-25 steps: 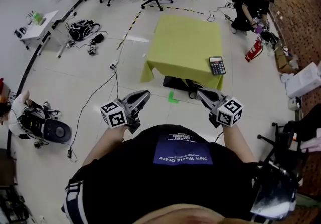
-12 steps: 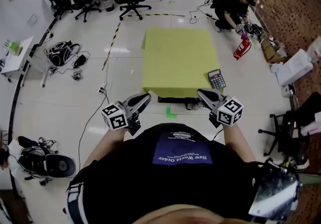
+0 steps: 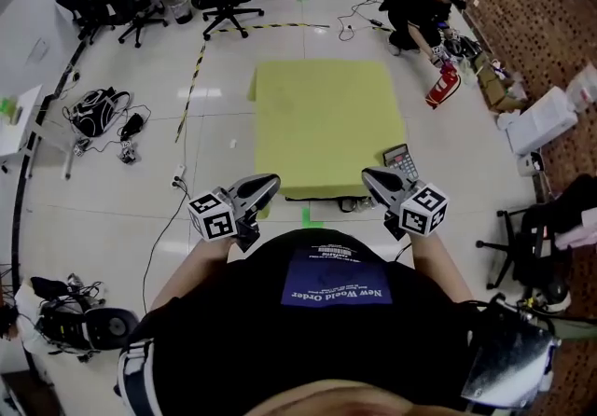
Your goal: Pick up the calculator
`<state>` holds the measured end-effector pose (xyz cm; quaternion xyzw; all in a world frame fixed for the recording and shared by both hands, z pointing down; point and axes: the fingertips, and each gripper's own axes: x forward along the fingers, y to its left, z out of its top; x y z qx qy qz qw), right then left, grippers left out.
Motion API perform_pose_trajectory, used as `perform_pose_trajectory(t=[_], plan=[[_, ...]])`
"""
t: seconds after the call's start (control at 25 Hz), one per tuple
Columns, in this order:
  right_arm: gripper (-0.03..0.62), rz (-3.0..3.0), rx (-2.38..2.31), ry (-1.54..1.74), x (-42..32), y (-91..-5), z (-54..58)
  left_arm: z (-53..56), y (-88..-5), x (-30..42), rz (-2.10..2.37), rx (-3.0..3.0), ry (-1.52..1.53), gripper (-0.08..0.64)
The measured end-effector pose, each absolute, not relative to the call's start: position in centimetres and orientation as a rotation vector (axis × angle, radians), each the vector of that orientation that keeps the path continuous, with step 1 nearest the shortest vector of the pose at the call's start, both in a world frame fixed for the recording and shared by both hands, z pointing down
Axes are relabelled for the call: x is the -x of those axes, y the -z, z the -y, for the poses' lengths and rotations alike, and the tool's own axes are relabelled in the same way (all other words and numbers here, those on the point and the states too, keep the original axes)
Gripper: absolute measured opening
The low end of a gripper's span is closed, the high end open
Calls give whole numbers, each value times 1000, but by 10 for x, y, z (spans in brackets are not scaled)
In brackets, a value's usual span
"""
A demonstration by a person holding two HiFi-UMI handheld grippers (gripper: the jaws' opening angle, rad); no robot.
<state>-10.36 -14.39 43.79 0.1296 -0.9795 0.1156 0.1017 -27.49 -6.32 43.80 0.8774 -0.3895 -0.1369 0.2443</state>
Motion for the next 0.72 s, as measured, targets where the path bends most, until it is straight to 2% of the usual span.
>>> perform_pose_trajectory(t=[0.56, 0.72], plan=[[-15, 2866, 70, -182, 78, -444, 301, 198, -431, 196, 1355, -2213, 438, 18], [-15, 2869, 95, -213, 102, -448, 307, 197, -432, 211, 1371, -2200, 408, 18]])
